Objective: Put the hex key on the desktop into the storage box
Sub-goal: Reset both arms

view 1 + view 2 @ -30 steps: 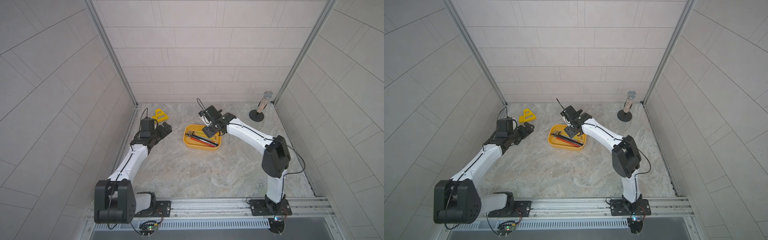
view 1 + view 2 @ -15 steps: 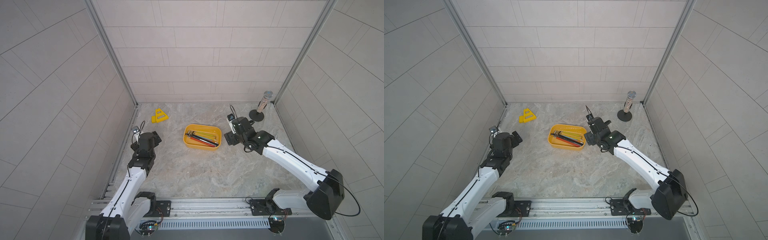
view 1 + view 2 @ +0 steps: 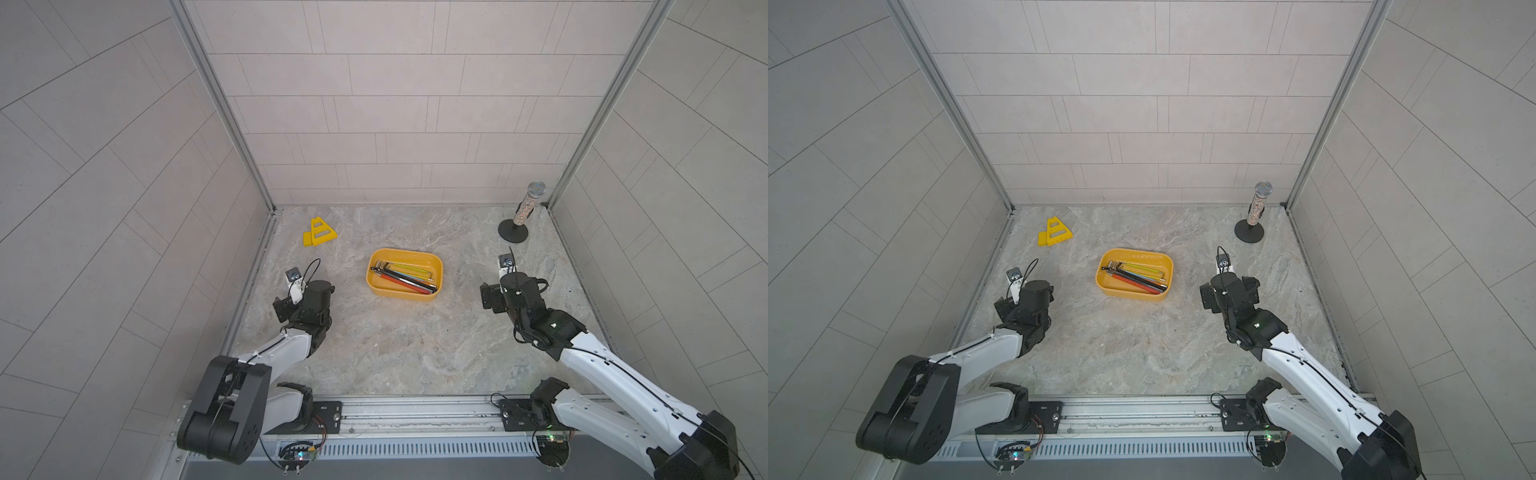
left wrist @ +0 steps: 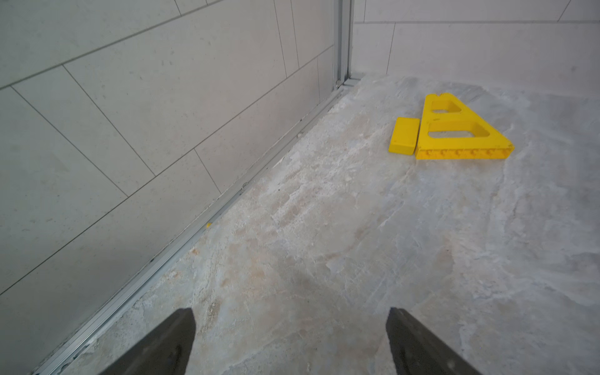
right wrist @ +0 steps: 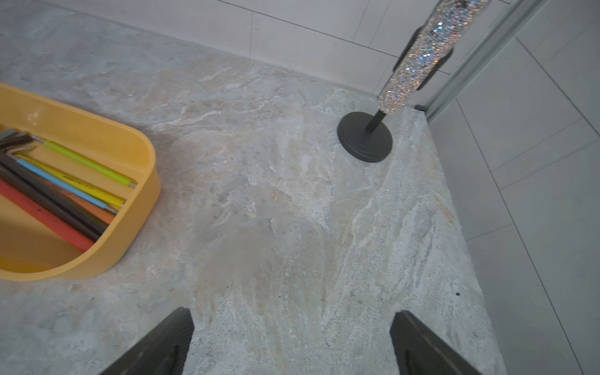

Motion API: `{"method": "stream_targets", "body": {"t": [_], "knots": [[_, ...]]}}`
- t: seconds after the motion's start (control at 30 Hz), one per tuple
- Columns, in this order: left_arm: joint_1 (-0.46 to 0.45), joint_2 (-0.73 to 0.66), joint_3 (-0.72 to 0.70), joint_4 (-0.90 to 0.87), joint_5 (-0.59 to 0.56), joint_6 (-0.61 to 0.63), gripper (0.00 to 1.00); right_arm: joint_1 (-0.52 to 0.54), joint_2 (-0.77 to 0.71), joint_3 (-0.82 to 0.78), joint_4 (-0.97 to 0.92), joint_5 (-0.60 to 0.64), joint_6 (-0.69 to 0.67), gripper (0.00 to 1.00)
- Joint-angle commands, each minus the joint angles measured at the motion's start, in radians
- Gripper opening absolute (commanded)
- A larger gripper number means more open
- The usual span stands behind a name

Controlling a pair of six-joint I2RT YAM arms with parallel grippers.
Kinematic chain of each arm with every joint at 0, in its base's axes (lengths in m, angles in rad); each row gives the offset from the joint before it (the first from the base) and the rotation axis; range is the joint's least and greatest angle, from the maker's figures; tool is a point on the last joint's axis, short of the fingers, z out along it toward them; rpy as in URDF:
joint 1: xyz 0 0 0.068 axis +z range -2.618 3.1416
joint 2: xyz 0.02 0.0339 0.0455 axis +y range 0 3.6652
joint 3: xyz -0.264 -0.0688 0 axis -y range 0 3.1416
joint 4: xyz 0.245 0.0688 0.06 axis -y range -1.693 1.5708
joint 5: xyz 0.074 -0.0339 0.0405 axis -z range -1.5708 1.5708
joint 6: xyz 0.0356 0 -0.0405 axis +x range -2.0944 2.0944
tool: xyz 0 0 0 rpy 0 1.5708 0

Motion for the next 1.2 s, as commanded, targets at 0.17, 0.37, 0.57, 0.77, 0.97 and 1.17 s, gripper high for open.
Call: {"method": "stream_targets", "body": {"t": [0.17, 0.37, 0.57, 0.77, 0.97, 1.17], "knots": [[-0.005, 0.103, -0.030, 0.410, 0.018, 0.262, 1.00, -0.113, -0.042, -0.151, 0.253, 0.194, -0.006, 1.00], [-0.003, 0.238, -0.070, 0.624, 0.064, 0.294, 1.00, -0.222, 0.014, -0.354, 0.683, 0.215, -0.081, 1.00], [-0.005, 0.258, 0.011, 0.500, 0.144, 0.319, 1.00, -0.306, 0.233, -0.388, 0.963, 0.203, -0.096, 1.00], [0.056, 0.296, 0.017, 0.482, 0.248, 0.266, 1.00, -0.317, 0.527, -0.334, 1.252, 0.230, -0.157, 1.00], [0.066, 0.293, 0.029, 0.452, 0.249, 0.256, 1.00, -0.333, 0.644, -0.340, 1.394, 0.113, -0.188, 1.00], [0.065, 0.330, 0.043, 0.489, 0.245, 0.265, 1.00, -0.358, 0.651, -0.331, 1.375, 0.050, -0.176, 1.00]]}}
